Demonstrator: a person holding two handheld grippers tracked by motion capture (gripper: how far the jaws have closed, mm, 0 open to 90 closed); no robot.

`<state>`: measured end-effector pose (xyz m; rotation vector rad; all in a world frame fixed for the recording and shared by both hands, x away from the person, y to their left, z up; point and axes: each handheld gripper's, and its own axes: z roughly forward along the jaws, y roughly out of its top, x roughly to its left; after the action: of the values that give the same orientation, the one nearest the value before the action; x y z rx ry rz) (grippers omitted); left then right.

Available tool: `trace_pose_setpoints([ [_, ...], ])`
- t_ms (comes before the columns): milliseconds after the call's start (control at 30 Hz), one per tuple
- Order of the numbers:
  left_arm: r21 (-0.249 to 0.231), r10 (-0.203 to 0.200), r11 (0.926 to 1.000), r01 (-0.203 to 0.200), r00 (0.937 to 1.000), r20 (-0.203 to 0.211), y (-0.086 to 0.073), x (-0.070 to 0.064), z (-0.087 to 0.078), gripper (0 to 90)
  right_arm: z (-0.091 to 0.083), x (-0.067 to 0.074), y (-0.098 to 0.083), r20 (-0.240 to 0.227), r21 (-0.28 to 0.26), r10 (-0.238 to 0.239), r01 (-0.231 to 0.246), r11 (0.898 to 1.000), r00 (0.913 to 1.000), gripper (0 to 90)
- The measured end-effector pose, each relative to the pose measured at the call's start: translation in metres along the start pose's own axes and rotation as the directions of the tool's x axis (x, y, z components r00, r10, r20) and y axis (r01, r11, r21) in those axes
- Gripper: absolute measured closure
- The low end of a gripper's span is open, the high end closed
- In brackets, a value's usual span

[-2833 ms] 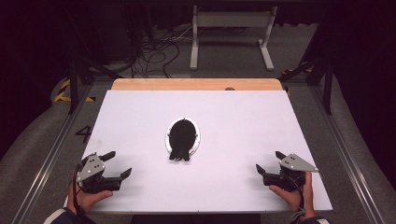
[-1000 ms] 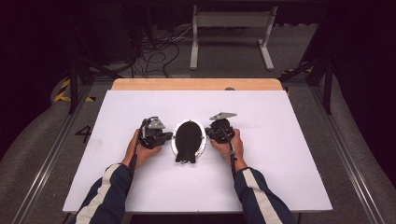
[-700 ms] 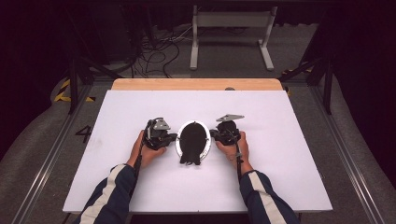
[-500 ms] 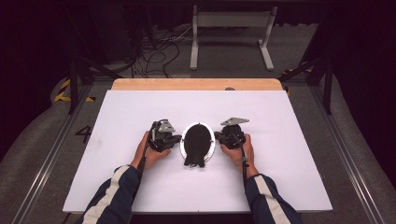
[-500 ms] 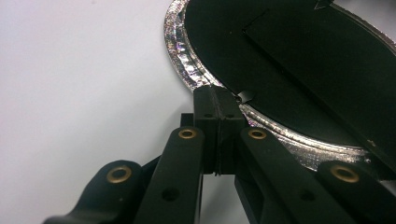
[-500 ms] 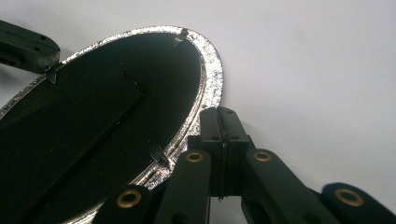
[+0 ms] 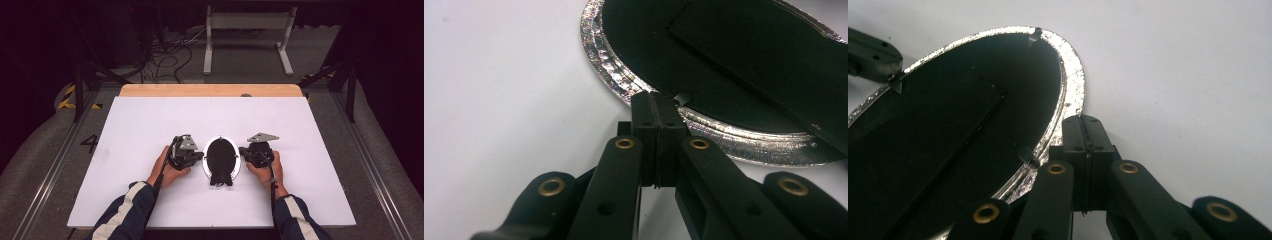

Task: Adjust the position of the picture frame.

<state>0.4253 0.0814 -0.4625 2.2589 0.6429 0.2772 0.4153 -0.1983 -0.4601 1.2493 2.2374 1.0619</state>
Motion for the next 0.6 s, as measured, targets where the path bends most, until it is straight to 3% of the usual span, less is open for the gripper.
trace_pose_setpoints([
  [300,-0.001,-0.016,0.9999,0.016,0.9998,-0.011,0.0,0.002,0.0,85.0,-0.008,0.004,-0.008,-0.019,0.001,-0.005,0.005,1.0,0.9998,90.0],
  [600,-0.009,-0.026,0.9996,0.026,0.9996,-0.008,0.001,0.002,0.002,88.9,-0.018,0.012,-0.017,-0.027,0.003,-0.026,0.026,1.0,0.9993,90.0],
])
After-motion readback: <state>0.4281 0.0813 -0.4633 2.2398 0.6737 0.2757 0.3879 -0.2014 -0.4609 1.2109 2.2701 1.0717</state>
